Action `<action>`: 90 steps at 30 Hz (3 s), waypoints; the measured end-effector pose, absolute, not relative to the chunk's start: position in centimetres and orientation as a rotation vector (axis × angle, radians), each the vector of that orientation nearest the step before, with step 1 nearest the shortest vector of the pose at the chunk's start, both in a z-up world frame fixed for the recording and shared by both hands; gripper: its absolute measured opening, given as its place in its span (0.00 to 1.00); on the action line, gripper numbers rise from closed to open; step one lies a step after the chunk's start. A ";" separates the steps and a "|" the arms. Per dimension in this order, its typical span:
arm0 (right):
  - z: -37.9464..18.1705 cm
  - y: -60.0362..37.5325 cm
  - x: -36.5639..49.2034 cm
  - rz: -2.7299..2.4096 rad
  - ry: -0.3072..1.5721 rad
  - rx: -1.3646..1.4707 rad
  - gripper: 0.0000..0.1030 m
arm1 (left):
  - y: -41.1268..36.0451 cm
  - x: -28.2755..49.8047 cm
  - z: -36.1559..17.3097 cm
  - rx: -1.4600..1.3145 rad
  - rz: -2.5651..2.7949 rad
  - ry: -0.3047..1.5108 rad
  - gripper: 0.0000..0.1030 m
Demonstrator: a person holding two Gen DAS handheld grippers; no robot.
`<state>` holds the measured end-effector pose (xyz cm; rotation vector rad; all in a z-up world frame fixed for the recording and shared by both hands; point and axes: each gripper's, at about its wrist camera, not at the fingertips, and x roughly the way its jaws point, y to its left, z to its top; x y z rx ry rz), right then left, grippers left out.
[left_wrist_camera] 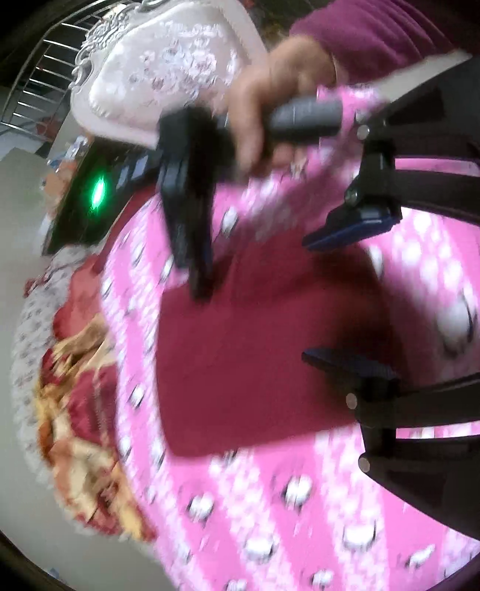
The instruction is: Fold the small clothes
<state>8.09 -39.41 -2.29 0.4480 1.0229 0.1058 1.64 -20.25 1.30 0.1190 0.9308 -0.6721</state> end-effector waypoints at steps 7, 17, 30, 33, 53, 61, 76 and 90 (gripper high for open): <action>1.0 -35.2 3.4 0.211 0.928 0.356 0.58 | -16.8 5.1 -1.0 0.170 -0.479 0.957 0.51; -5.7 -35.0 1.3 0.095 1.075 0.250 0.45 | -17.6 4.9 -6.0 0.146 -0.450 1.063 0.52; -3.0 -36.4 5.4 -0.027 1.013 0.389 0.65 | -18.3 5.3 -5.7 0.154 -0.436 1.048 0.58; -5.5 -37.4 6.7 -0.026 1.056 0.479 0.65 | -18.3 5.4 -5.8 0.149 -0.433 1.051 0.59; -1.9 -38.3 4.1 -0.085 0.919 0.371 0.36 | -18.8 5.8 -6.2 0.130 -0.441 1.062 0.66; -4.6 -33.3 4.4 -0.044 1.004 0.136 0.33 | -19.1 5.8 -6.3 0.135 -0.441 1.063 0.70; -5.3 -34.0 1.2 -0.026 1.047 0.211 0.35 | -19.2 5.8 -6.5 0.145 -0.435 1.067 0.72; -6.0 -39.7 2.4 0.023 0.935 0.559 0.85 | -15.0 9.4 -5.0 -0.149 -0.544 1.063 0.84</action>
